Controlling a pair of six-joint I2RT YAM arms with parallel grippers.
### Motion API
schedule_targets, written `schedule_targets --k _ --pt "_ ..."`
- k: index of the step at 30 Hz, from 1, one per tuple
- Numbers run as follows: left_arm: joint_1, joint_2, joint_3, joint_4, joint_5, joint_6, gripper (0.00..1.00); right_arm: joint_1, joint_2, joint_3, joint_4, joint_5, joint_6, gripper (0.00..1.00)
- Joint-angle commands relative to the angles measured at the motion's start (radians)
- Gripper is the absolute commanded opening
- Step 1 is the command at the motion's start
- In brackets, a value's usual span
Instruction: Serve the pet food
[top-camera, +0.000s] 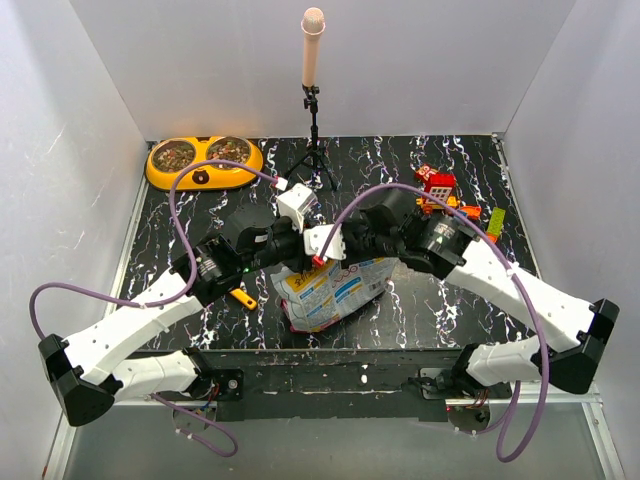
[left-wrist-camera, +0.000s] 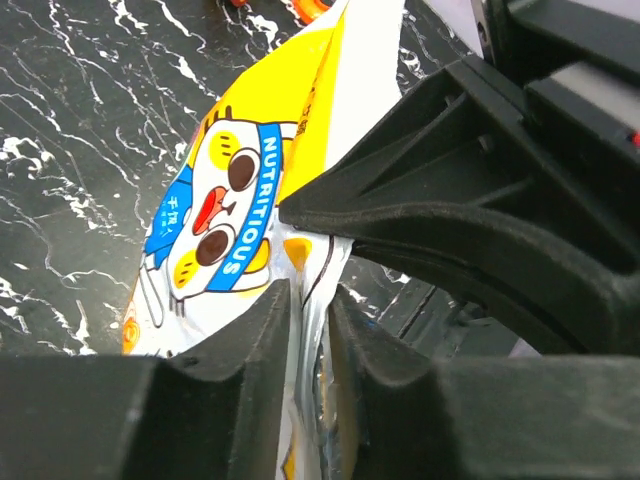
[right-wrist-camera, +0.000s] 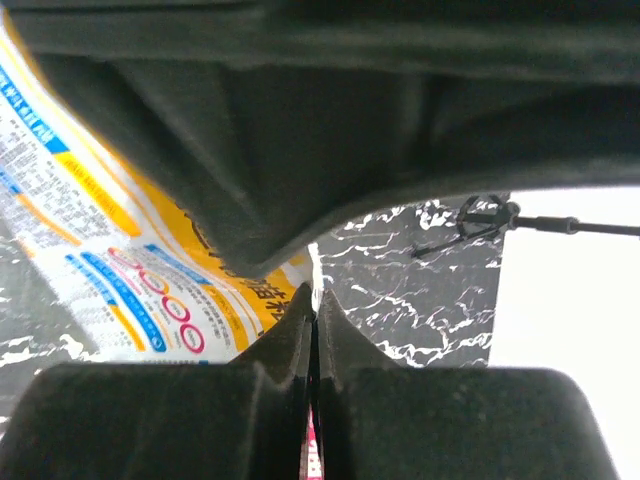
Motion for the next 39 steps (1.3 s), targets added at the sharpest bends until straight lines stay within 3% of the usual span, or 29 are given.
schedule_targets --k 1,3,9,10,11,12,13,16,19,22,24,25,26,33,34,35,36,39 --pt "-0.014 -0.025 0.034 -0.04 0.008 0.023 0.32 -0.054 0.053 0.244 -0.219 -0.096 -0.034 0.01" --pt "-0.014 -0.028 0.028 -0.043 -0.017 0.037 0.43 -0.067 0.091 0.331 -0.326 -0.164 -0.033 0.01" --pt "-0.016 -0.022 0.023 -0.034 -0.017 0.053 0.44 -0.09 0.105 0.371 -0.367 -0.267 0.025 0.01" --pt "-0.016 -0.022 0.016 -0.025 -0.015 0.053 0.42 -0.092 0.108 0.375 -0.367 -0.27 0.036 0.01" --pt "-0.016 -0.019 0.011 -0.014 -0.008 0.05 0.29 -0.092 0.107 0.372 -0.356 -0.264 0.05 0.01" --pt "-0.014 -0.016 0.006 -0.011 -0.014 0.047 0.09 -0.093 0.107 0.372 -0.351 -0.262 0.056 0.01" --pt "-0.016 -0.011 0.006 -0.02 -0.026 0.038 0.0 -0.094 0.101 0.368 -0.344 -0.255 0.062 0.01" --pt "-0.016 -0.028 -0.001 -0.008 -0.009 0.023 0.0 -0.094 0.039 0.275 -0.208 -0.148 0.074 0.01" --pt "-0.014 -0.068 -0.011 0.012 -0.011 0.021 0.0 -0.113 -0.007 0.167 -0.121 -0.057 0.036 0.24" --pt "-0.016 -0.074 0.006 -0.001 0.009 0.032 0.0 -0.161 -0.001 0.161 -0.136 -0.054 0.022 0.3" --pt "-0.014 -0.077 0.016 -0.001 0.02 0.027 0.0 -0.181 0.007 0.164 -0.143 -0.055 0.015 0.21" --pt "-0.017 -0.077 0.017 0.001 0.018 0.024 0.0 -0.19 0.022 0.173 -0.158 -0.048 0.006 0.07" --pt "-0.016 -0.078 0.016 0.002 0.017 0.02 0.0 -0.19 0.037 0.185 -0.173 -0.033 0.001 0.01" --pt "-0.016 -0.086 0.022 0.004 0.015 0.014 0.0 -0.205 0.035 0.179 -0.157 -0.008 0.018 0.01" --pt "-0.016 -0.085 0.023 0.004 0.021 0.014 0.0 -0.205 0.033 0.175 -0.149 -0.012 0.027 0.05" --pt "-0.016 -0.085 0.026 0.004 0.025 0.014 0.0 -0.205 0.031 0.167 -0.149 -0.015 0.03 0.19" --pt "-0.016 -0.08 0.026 0.004 0.028 0.014 0.0 -0.205 0.027 0.158 -0.146 -0.008 0.032 0.26" --pt "-0.014 -0.071 0.037 -0.002 0.034 0.015 0.0 -0.205 0.001 0.144 -0.114 -0.02 0.048 0.35"
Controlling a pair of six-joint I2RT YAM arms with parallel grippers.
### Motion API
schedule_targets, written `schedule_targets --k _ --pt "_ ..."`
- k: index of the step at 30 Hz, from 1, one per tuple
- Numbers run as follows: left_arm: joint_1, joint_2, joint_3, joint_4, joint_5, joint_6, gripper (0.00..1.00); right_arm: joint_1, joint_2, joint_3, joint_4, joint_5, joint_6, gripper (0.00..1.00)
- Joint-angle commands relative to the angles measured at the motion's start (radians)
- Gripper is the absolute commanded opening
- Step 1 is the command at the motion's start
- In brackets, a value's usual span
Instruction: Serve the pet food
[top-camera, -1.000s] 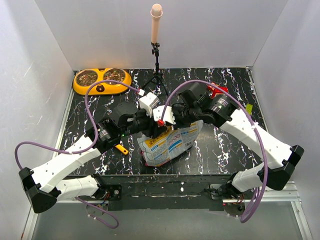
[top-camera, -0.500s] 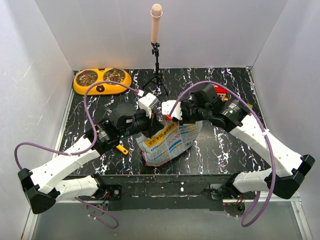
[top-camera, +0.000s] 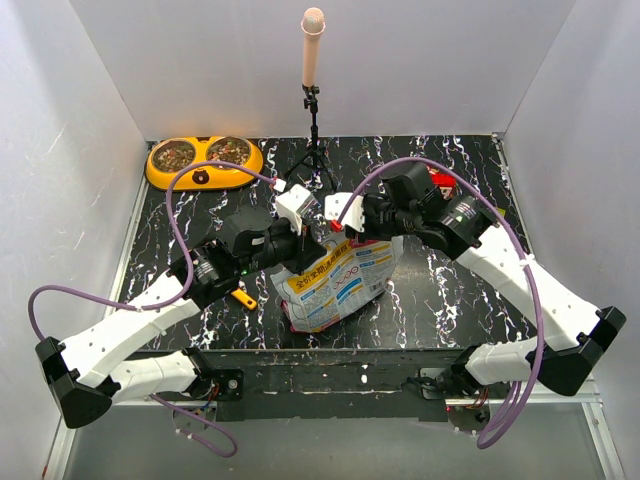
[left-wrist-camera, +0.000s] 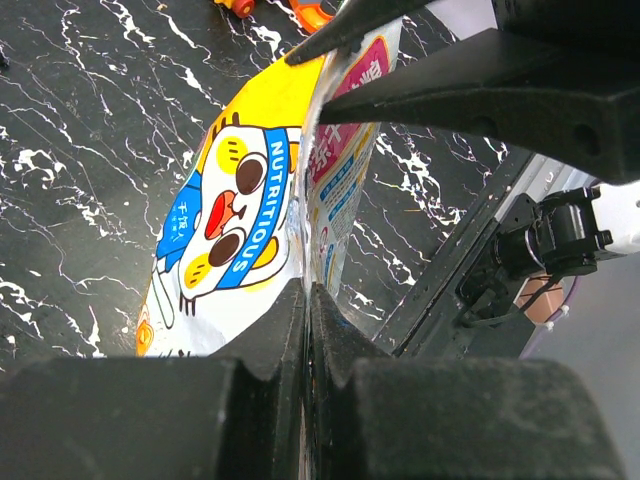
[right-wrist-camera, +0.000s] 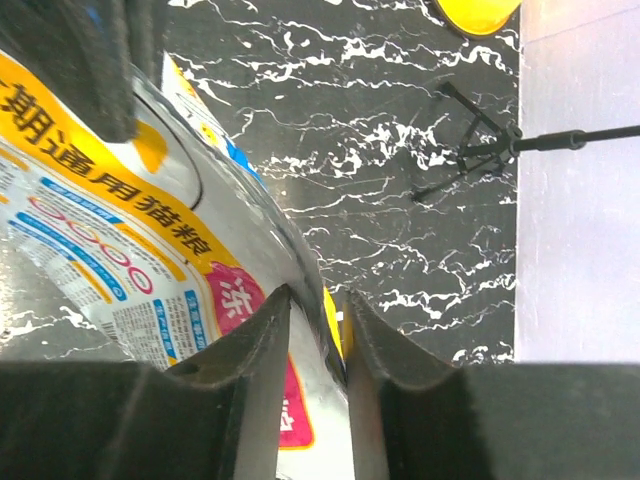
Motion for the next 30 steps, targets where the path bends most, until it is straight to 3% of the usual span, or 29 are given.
schedule_targets --k 1,3,5,9,14,19,24,30 --pt "-0.005 -0.044 0.049 -0.013 0.046 -0.005 0.0 -0.027 -0.044 -0.017 0.078 0.076 0.027 0.36" --pt "-0.006 -0.041 0.053 -0.022 0.035 -0.002 0.04 -0.027 -0.05 -0.014 0.072 0.076 0.031 0.39" --pt "-0.003 -0.044 0.049 -0.027 0.025 0.003 0.13 -0.027 -0.053 -0.014 0.059 0.07 0.031 0.49" --pt "-0.005 -0.046 0.047 -0.031 0.023 0.006 0.28 -0.027 -0.067 -0.022 0.072 0.061 0.04 0.53" --pt "-0.003 -0.032 0.055 -0.033 0.038 0.006 0.37 -0.019 -0.07 -0.002 0.065 0.048 0.062 0.67" --pt "-0.003 -0.02 0.07 -0.033 0.041 0.006 0.42 -0.002 -0.076 0.009 0.058 0.048 0.073 0.75" --pt "-0.005 -0.009 0.077 -0.04 0.034 0.01 0.39 0.007 -0.08 0.015 0.058 0.042 0.09 0.78" --pt "-0.003 -0.03 0.089 -0.102 0.028 0.019 0.4 0.042 -0.044 0.041 0.049 -0.111 0.077 0.79"
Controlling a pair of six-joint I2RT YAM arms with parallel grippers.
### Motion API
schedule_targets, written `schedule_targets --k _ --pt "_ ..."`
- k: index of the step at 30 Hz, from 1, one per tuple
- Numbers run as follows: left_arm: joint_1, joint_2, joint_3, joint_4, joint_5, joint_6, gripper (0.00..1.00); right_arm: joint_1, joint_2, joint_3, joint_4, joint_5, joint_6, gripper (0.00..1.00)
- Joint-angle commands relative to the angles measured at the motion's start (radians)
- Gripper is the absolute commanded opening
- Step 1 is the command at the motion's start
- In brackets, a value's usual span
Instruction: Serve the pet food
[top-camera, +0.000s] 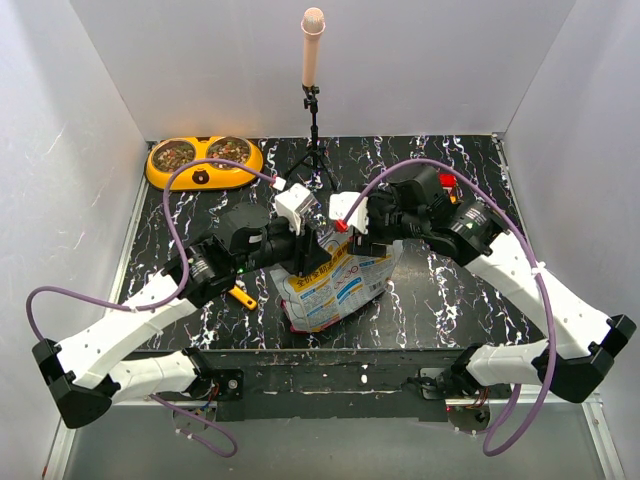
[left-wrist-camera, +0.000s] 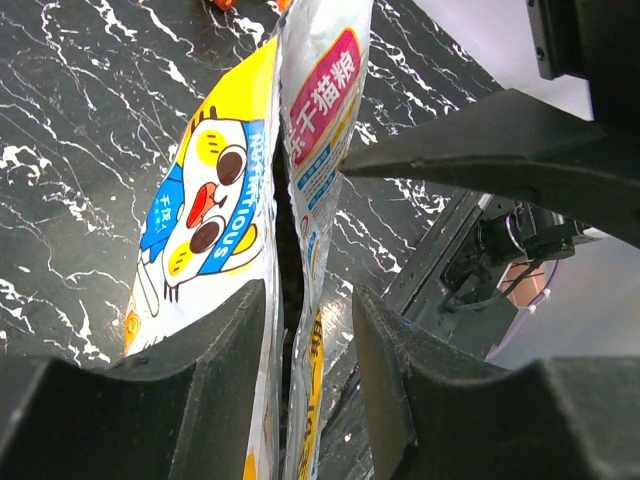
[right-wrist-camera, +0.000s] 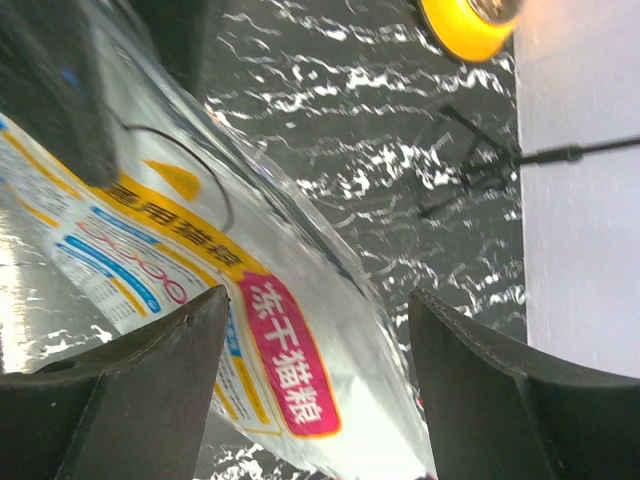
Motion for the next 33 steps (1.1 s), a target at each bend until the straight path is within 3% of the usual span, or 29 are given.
schedule_targets --k 1,5,8,19,22,26,28,30,33 --pt "-0.004 -0.05 0.038 -0.053 0.007 0.018 0.43 0.032 0.019 0.065 0.029 -0.147 0.007 0.8" --pt "-0.002 -0.075 0.041 -0.155 0.028 0.046 0.45 0.037 0.088 0.119 0.012 -0.242 0.006 0.8" --pt "-0.002 -0.098 0.035 -0.189 0.017 0.061 0.41 0.044 0.134 0.165 -0.018 -0.285 0.0 0.8" --pt "-0.002 -0.073 0.052 -0.149 0.016 0.081 0.0 0.103 0.184 0.173 -0.069 -0.284 -0.014 0.77" --pt "-0.004 -0.061 0.07 -0.149 0.042 0.086 0.0 0.124 0.194 0.161 -0.037 -0.252 -0.001 0.7" --pt "-0.002 -0.085 0.067 -0.134 0.05 0.064 0.0 0.162 0.169 0.086 0.084 -0.148 0.012 0.4" --pt "-0.002 -0.104 0.058 -0.125 0.051 0.047 0.0 0.193 0.143 0.032 0.185 -0.083 0.018 0.34" --pt "-0.004 -0.124 0.05 -0.111 0.057 0.021 0.0 0.219 0.143 0.021 0.218 -0.059 0.012 0.35" --pt "-0.002 -0.128 0.041 -0.096 0.062 0.012 0.0 0.235 0.151 0.026 0.209 -0.078 0.007 0.53"
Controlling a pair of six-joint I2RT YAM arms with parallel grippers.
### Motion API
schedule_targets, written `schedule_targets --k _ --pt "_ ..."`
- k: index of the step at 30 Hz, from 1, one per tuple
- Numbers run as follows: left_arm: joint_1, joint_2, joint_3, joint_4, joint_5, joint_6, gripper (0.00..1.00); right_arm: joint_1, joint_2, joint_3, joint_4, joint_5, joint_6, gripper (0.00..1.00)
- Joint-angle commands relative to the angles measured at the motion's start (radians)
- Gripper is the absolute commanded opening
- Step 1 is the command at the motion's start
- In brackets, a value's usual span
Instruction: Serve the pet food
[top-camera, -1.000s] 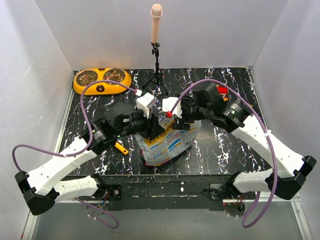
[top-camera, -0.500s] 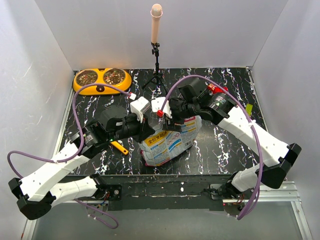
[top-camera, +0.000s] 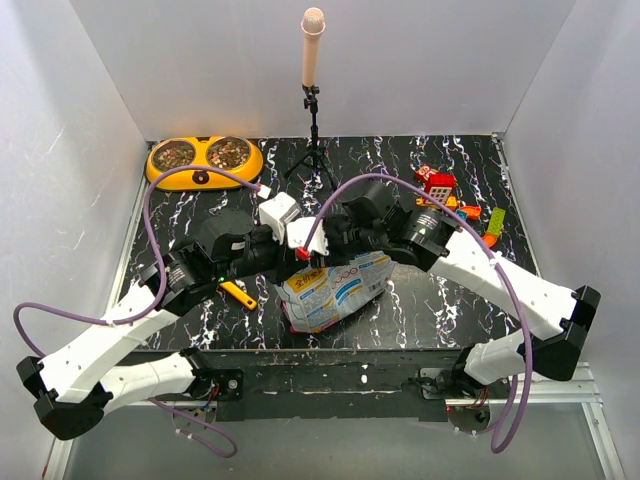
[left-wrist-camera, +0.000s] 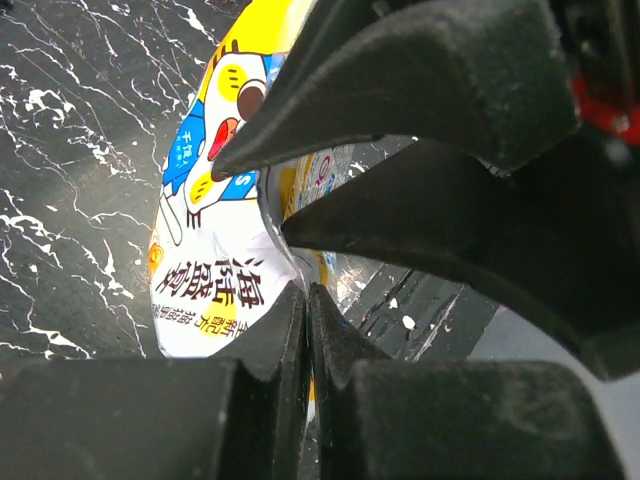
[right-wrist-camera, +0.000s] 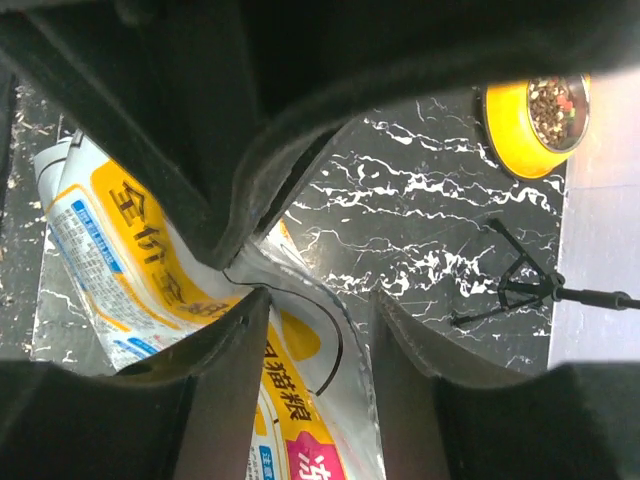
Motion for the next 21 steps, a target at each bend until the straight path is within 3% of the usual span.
schedule_targets --k 1,2,4,6,7,13,18,21 --pt "-0.014 -0.035 0.02 0.095 0.066 -0.013 0.0 0.046 0.01 -0.014 0.137 -0.01 -0.002 0.54" --pt "-0.014 -0.033 0.024 0.095 0.066 -0.012 0.0 0.049 0.013 -0.011 0.137 -0.004 -0.002 0.52" --pt "-0.014 -0.031 0.031 0.095 0.067 -0.01 0.0 0.058 0.026 -0.003 0.131 0.042 -0.02 0.4" --pt "-0.014 -0.031 0.031 0.094 0.063 -0.01 0.0 0.075 0.021 -0.024 0.168 0.117 -0.044 0.1" --pt "-0.014 -0.036 0.028 0.092 0.06 -0.012 0.0 0.089 0.013 -0.044 0.204 0.18 -0.066 0.02" --pt "-0.014 -0.071 -0.006 0.074 0.026 -0.038 0.0 0.11 -0.031 -0.081 0.318 0.539 -0.008 0.01" --pt "-0.014 -0.075 -0.03 0.08 0.026 -0.073 0.0 0.141 -0.097 -0.124 0.356 0.563 0.018 0.01" --pt "-0.014 -0.044 -0.026 0.088 0.03 -0.079 0.28 0.158 -0.105 -0.103 0.363 0.538 0.044 0.01"
